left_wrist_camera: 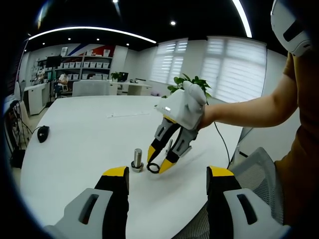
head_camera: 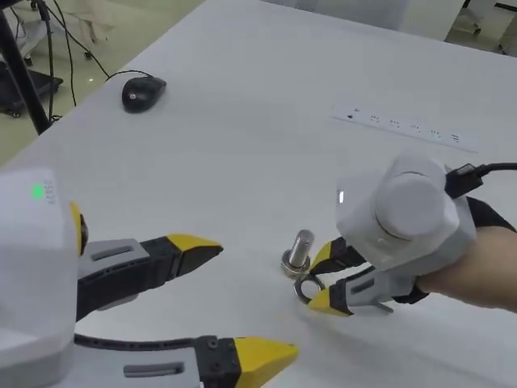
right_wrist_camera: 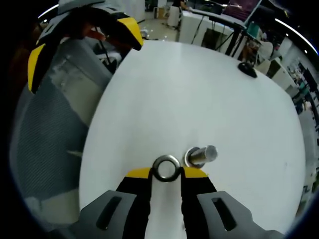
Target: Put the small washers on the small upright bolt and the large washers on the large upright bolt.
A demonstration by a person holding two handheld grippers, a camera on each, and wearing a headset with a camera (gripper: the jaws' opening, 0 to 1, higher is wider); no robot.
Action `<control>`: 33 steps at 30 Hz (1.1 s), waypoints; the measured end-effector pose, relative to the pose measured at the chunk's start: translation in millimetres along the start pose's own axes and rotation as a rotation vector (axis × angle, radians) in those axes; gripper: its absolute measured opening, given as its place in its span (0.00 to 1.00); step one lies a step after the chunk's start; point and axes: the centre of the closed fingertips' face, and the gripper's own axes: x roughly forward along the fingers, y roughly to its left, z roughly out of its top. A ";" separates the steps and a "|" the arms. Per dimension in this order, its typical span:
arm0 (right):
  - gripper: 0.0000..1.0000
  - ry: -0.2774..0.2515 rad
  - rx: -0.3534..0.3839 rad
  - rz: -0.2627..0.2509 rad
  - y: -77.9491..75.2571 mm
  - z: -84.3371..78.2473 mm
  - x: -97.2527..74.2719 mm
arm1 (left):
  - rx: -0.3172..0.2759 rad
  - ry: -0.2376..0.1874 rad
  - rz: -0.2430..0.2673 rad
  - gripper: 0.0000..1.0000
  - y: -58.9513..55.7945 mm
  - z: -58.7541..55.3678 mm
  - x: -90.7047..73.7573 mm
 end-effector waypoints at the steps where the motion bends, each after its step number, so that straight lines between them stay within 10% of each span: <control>1: 0.22 -0.003 0.003 -0.004 -0.9 0.8 -2.8 | -0.002 0.000 -0.001 0.62 -0.3 0.0 0.3; 14: 0.22 -0.019 -0.010 -0.087 -30.3 12.4 -34.3 | 0.005 -0.002 -0.011 0.62 -2.4 3.5 2.2; 33: 0.22 0.003 -0.062 -0.051 -44.0 22.4 -11.5 | -0.004 -0.007 0.004 0.62 3.1 3.6 0.6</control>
